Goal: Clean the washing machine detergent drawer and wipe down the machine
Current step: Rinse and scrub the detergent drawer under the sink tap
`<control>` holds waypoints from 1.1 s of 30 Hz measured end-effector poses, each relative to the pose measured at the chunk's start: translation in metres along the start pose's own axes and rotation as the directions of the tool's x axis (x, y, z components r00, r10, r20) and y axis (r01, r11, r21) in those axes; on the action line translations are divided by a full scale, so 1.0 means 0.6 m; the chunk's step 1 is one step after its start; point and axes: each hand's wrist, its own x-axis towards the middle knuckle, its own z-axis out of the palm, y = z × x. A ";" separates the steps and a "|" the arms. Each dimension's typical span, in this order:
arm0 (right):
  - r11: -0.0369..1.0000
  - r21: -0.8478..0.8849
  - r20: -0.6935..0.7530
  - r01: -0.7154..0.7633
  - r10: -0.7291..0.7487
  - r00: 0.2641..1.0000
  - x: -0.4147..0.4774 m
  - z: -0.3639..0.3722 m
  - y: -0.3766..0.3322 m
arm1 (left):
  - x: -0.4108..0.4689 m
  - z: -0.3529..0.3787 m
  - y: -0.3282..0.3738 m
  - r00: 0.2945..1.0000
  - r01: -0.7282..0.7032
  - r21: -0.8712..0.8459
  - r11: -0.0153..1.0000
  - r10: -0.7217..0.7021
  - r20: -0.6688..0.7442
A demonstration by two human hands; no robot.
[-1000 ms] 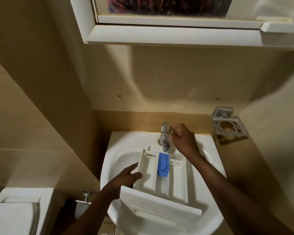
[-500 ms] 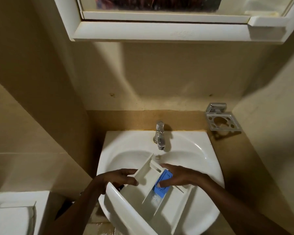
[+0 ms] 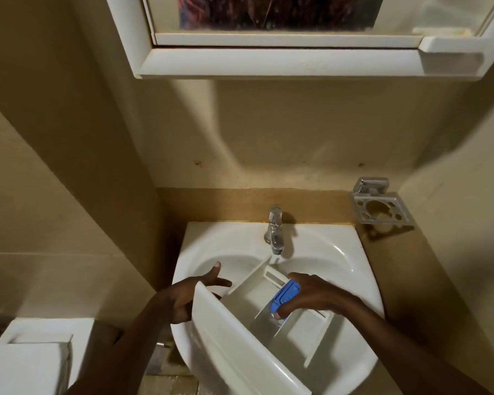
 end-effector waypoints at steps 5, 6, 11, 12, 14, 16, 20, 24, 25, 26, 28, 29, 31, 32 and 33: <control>0.997 -0.029 -0.026 -0.066 0.065 0.998 -0.015 -0.009 0.017 | -0.003 0.007 0.002 0.994 -0.035 -0.030 0.999 0.031 -0.106; 0.996 -0.051 -0.024 -0.077 0.076 0.997 -0.018 -0.010 0.021 | -0.008 0.009 0.001 0.994 -0.035 -0.021 0.999 0.033 -0.107; 0.991 0.046 -0.027 -0.126 0.127 0.991 -0.044 -0.023 0.033 | -0.031 0.016 -0.015 0.997 0.003 -0.001 1.000 -0.003 -0.083; 0.984 0.114 0.003 -0.134 0.134 0.991 -0.046 -0.023 0.037 | -0.032 0.020 -0.019 0.997 0.006 -0.006 1.000 -0.006 -0.079; 0.964 0.210 0.063 -0.161 0.151 0.986 -0.046 -0.016 0.043 | -0.037 0.033 -0.019 0.996 0.006 -0.029 1.000 -0.008 -0.083; 0.944 0.275 0.092 -0.181 0.161 0.983 -0.039 -0.002 0.053 | -0.043 0.053 -0.012 0.996 -0.020 -0.044 0.999 0.016 -0.088; 0.922 0.366 0.031 -0.127 0.125 0.992 -0.028 0.025 0.043 | -0.066 0.088 0.010 0.983 -0.099 0.017 0.995 0.100 -0.153; 0.898 0.431 -0.021 -0.089 0.108 0.994 -0.027 0.036 0.041 | -0.067 0.101 0.017 0.979 -0.080 -0.039 0.996 0.071 -0.190; 0.889 0.452 -0.042 -0.078 0.108 0.993 -0.026 0.038 0.046 | -0.065 0.106 0.018 0.978 -0.079 -0.044 0.996 0.068 -0.196; 0.880 0.472 -0.061 -0.054 0.094 0.994 -0.026 0.041 0.050 | -0.064 0.112 0.021 0.977 -0.077 -0.035 0.996 0.068 -0.204; 0.858 0.513 -0.057 -0.014 0.050 0.997 -0.027 0.051 0.059 | -0.066 0.125 0.026 0.970 -0.037 -0.005 0.999 0.035 -0.240; 0.845 0.535 -0.052 -0.006 0.040 0.998 -0.030 0.056 0.062 | -0.064 0.128 0.027 0.965 -0.018 0.005 1.000 0.018 -0.260; 0.816 0.578 -0.057 -0.002 0.044 0.997 -0.036 0.065 0.066 | -0.064 0.132 0.029 0.957 -0.021 0.025 0.999 0.027 -0.289; 0.806 0.592 -0.063 -0.001 0.048 0.997 -0.034 0.069 0.069 | -0.060 0.132 0.031 0.949 -0.041 0.025 0.999 0.046 -0.313; 0.792 0.611 -0.063 0.002 0.046 0.997 -0.033 0.072 0.069 | -0.057 0.132 0.034 0.936 -0.067 0.038 0.997 0.076 -0.343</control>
